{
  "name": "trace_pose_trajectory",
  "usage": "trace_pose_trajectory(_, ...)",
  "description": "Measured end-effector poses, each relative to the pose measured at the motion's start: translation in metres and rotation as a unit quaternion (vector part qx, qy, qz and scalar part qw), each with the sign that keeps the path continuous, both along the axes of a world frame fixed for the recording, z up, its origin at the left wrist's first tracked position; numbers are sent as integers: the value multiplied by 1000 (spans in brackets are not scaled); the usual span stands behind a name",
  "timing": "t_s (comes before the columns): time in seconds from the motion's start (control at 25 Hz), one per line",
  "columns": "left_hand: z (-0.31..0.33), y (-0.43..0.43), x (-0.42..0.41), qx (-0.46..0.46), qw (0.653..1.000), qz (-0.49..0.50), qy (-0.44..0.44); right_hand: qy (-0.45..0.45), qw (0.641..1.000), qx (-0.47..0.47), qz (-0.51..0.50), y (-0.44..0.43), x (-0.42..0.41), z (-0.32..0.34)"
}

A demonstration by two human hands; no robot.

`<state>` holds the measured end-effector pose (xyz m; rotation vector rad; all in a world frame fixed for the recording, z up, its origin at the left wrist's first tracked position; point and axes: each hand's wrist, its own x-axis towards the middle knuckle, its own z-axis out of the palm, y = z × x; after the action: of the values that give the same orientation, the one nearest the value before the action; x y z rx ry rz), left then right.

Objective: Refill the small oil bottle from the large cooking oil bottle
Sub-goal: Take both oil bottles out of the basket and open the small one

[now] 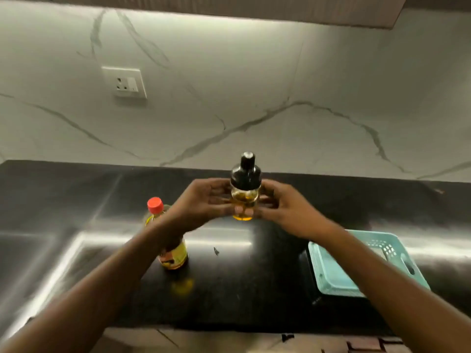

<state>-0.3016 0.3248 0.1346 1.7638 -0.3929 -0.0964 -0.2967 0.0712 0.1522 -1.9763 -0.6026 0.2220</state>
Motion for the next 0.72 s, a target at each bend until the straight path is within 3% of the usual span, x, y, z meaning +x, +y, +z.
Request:
trace_pose_trajectory(0.32, -145, -15, -29, 45, 992, 14, 113, 52, 992, -100, -60, 2, -35, -131)
trace_pose_trajectory(0.72, -208, -28, -29, 56, 983, 36, 168, 100, 983, -127, -91, -2, -33, -184)
